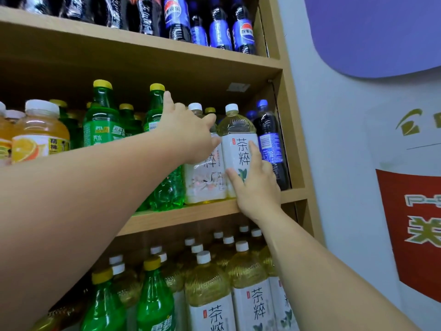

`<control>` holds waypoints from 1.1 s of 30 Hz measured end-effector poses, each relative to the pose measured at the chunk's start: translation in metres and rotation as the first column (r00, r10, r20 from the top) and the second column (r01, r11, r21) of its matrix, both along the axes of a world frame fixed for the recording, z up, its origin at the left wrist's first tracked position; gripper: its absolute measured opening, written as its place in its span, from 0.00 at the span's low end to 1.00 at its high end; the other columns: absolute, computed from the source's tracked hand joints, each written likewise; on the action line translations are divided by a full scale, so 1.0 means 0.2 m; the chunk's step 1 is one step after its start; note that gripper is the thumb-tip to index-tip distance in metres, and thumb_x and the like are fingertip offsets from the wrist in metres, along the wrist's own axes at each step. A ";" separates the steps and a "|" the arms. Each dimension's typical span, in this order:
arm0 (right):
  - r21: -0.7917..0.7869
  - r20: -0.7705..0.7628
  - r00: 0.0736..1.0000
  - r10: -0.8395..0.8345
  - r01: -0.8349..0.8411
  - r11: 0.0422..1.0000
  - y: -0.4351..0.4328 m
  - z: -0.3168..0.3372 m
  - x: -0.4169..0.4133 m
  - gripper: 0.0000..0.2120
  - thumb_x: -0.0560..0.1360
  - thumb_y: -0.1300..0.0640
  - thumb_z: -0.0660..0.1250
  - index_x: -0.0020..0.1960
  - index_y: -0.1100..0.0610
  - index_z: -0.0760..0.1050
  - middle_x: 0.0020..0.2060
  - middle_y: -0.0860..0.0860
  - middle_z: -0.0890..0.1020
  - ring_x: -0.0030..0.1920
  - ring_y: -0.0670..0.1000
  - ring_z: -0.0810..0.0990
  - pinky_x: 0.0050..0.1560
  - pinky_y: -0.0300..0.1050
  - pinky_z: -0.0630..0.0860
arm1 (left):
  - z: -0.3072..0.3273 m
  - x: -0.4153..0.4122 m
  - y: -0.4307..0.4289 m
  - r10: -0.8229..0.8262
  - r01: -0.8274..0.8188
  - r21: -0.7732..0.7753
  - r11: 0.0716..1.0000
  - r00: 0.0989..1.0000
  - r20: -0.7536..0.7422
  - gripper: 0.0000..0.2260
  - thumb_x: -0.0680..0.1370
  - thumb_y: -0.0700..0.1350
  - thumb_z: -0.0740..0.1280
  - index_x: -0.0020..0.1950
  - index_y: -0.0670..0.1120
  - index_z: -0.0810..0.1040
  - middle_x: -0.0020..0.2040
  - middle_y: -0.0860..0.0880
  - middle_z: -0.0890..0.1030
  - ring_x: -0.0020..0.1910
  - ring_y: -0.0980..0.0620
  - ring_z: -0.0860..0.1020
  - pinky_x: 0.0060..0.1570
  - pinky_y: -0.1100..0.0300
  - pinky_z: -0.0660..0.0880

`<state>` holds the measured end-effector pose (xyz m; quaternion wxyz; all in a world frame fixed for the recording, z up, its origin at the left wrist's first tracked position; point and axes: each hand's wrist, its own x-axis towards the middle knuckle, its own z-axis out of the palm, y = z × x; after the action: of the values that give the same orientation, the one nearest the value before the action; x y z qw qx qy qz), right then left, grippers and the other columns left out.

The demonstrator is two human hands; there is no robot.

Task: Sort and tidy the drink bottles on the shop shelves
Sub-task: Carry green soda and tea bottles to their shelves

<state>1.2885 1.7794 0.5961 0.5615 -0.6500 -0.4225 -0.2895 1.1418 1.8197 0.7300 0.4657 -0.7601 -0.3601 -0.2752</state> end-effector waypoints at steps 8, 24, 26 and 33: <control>0.187 0.019 0.995 0.095 -0.097 0.978 -0.04 -0.04 0.02 0.35 0.82 0.44 0.64 0.82 0.43 0.49 0.72 0.55 0.65 0.71 0.54 0.65 0.63 0.46 0.64 | 0.01 -0.02 0.00 -0.173 0.175 -0.023 0.984 0.983 0.066 0.32 0.78 0.72 0.52 0.78 0.59 0.60 0.63 0.39 0.74 0.65 0.36 0.70 0.72 0.37 0.57; 0.234 0.022 0.990 0.142 -0.143 0.962 -0.19 -0.09 0.00 0.49 0.75 0.46 0.74 0.82 0.42 0.43 0.70 0.53 0.60 0.65 0.49 0.68 0.60 0.38 0.65 | -0.07 -0.06 -0.05 -0.628 0.678 -0.123 0.725 0.724 0.285 0.31 0.74 0.62 0.72 0.75 0.64 0.65 0.64 0.46 0.61 0.56 0.43 0.74 0.59 0.50 0.74; 0.240 0.017 0.993 0.114 -0.115 0.964 -0.22 -0.10 -0.01 0.48 0.76 0.46 0.74 0.82 0.42 0.44 0.69 0.52 0.61 0.62 0.47 0.67 0.56 0.31 0.64 | -0.08 -0.08 -0.07 -0.676 0.722 -0.098 0.685 0.680 0.284 0.31 0.73 0.61 0.74 0.74 0.65 0.66 0.64 0.47 0.61 0.57 0.44 0.72 0.60 0.51 0.73; 0.279 -0.018 0.995 0.102 -0.093 0.956 -0.34 -0.11 -0.06 0.47 0.75 0.47 0.75 0.82 0.43 0.47 0.66 0.51 0.62 0.61 0.45 0.67 0.63 0.40 0.66 | -0.10 -0.08 -0.18 -0.679 0.715 -0.165 0.680 0.698 0.226 0.31 0.74 0.59 0.73 0.73 0.68 0.63 0.69 0.44 0.65 0.66 0.40 0.70 0.60 0.48 0.72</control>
<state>1.2759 1.7106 0.5746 0.6674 -0.5478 -0.4000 -0.3073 1.1262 1.7839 0.7102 0.2021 -0.8678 -0.1062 -0.4414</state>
